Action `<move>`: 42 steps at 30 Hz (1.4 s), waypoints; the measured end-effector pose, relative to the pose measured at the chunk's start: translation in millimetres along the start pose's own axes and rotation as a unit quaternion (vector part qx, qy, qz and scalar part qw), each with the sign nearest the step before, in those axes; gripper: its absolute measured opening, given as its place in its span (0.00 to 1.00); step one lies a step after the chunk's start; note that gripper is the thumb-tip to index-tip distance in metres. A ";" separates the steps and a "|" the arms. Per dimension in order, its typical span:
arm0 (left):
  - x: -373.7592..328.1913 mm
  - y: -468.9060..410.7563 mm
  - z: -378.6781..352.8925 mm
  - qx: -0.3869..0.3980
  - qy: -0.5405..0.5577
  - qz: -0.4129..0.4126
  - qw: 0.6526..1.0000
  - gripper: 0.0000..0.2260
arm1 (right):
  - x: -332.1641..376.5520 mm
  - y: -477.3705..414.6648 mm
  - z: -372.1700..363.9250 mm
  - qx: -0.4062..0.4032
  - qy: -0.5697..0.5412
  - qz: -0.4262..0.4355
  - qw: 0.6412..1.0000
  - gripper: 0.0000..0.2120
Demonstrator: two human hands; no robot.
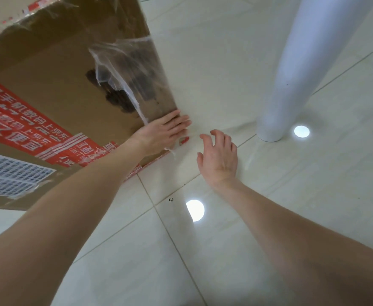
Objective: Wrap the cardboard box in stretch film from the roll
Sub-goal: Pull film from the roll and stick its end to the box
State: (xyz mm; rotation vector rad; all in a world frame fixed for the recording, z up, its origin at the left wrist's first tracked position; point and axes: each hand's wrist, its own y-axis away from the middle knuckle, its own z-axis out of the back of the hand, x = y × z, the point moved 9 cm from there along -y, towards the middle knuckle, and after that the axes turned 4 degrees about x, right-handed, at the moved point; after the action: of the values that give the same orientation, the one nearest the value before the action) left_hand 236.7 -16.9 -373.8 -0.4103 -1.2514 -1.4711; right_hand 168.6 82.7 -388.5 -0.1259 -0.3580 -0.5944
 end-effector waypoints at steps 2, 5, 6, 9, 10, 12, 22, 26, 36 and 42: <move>-0.8 0.2 -8.2 0.014 -0.047 0.000 0.999 0.34 | -10.2 -0.4 -2.8 0.007 -0.001 -0.010 1.000 0.23; -2.7 -2.5 -11.6 0.020 -0.065 -0.005 0.998 0.34 | -19.8 0.7 -4.0 0.014 -0.002 -0.019 1.000 0.22; -2.2 -2.6 -9.9 0.018 -0.060 -0.005 0.998 0.33 | -21.2 0.8 -3.2 0.012 -0.002 -0.020 1.000 0.22; -11.3 -1.4 -2.7 0.002 -0.033 -0.023 0.999 0.32 | -23.1 -0.7 0.8 0.006 -0.005 -0.022 1.000 0.22; -15.7 -0.3 -0.7 -0.005 -0.019 -0.033 0.999 0.31 | -23.4 -1.6 1.6 0.006 -0.005 -0.023 1.000 0.22; -20.7 2.5 -0.6 -0.001 -0.007 -0.047 0.999 0.30 | -24.1 -2.5 2.1 0.007 -0.006 -0.025 1.000 0.22; -17.3 9.6 11.4 0.014 0.095 -0.066 0.993 0.27 | -32.0 -0.8 6.1 0.004 -0.006 -0.030 1.000 0.22; 35.2 25.2 45.5 -0.108 0.077 0.003 0.991 0.25 | -21.7 -3.5 12.6 0.006 -0.011 -0.022 1.000 0.22; 96.7 56.3 64.3 -0.090 0.030 0.096 0.991 0.29 | 8.1 -11.5 61.2 -0.034 -0.009 0.017 0.999 0.21; 150.0 87.4 63.9 -0.072 -0.055 0.145 0.985 0.28 | 24.9 -13.6 96.5 -0.044 0.007 0.039 0.998 0.22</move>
State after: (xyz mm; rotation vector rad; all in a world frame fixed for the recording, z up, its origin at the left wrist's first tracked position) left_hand 239.2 -23.3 -189.0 -0.7468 -1.1206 -1.3059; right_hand 151.8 79.5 -289.4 -0.2187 -0.3129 -0.5328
